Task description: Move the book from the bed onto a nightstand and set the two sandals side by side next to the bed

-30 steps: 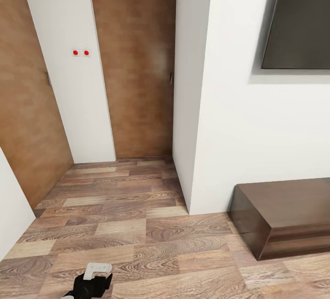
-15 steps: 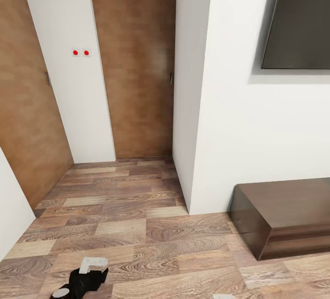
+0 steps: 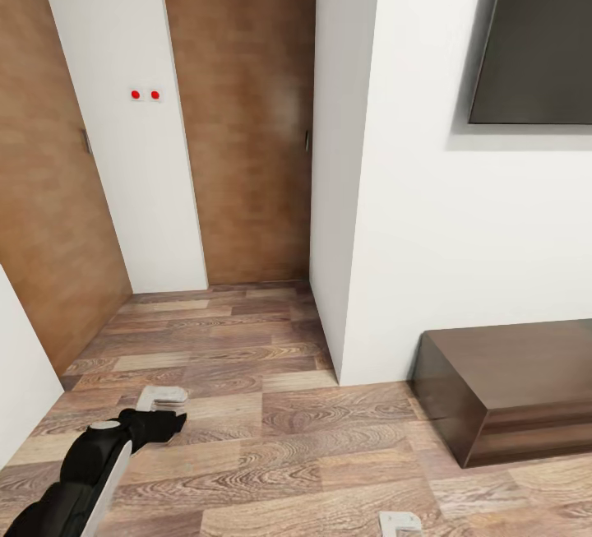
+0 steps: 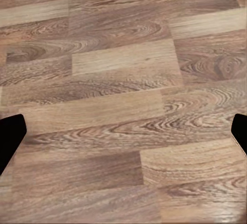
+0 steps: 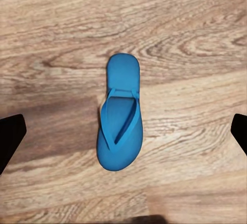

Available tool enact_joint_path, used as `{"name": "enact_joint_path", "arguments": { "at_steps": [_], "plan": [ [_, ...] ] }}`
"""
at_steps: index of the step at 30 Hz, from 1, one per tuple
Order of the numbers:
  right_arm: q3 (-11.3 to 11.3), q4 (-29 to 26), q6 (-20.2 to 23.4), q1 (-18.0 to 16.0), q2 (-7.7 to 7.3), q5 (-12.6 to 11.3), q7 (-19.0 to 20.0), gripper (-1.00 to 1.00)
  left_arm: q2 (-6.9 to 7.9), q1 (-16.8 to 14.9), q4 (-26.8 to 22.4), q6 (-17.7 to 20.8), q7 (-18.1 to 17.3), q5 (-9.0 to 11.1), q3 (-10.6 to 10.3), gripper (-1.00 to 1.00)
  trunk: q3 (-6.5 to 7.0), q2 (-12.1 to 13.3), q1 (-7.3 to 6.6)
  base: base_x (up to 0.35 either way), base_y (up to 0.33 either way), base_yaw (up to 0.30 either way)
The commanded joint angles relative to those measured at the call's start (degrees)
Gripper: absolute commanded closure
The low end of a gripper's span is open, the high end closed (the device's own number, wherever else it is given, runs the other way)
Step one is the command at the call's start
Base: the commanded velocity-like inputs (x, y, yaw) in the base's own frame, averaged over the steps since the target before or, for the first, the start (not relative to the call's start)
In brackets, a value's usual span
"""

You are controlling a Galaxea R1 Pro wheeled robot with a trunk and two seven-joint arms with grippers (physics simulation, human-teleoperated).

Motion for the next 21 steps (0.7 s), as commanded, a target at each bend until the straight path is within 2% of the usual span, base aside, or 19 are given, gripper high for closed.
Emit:
{"name": "enact_joint_path", "arguments": {
  "at_steps": [1, 9, 21],
  "plan": [
    [0.07, -0.04, 0.52, -0.06, 0.02, -0.08, -0.24, -1.0, 0.08, -0.57, -0.21, 0.49, -0.21, 0.12, 0.06, -1.0, -0.06, -0.03, -0.01, 0.0, 0.0, 0.0],
    [0.07, 0.28, 1.0, -0.23, 0.02, 0.01, -0.28, -1.0, 0.68, -2.27, -1.6, 1.48, -0.27, 0.36, 0.19, -1.0, -0.06, -0.03, -0.01, 0.0, 0.0, 0.0],
    [0.15, 0.35, 1.12, -0.29, 0.31, 0.11, -0.23, -1.0, 0.91, -2.58, -2.92, 2.96, -0.29, 0.54, 0.25, -1.0, -0.06, -0.03, -0.01, 0.0, 0.0, 0.0]
  ]
}}
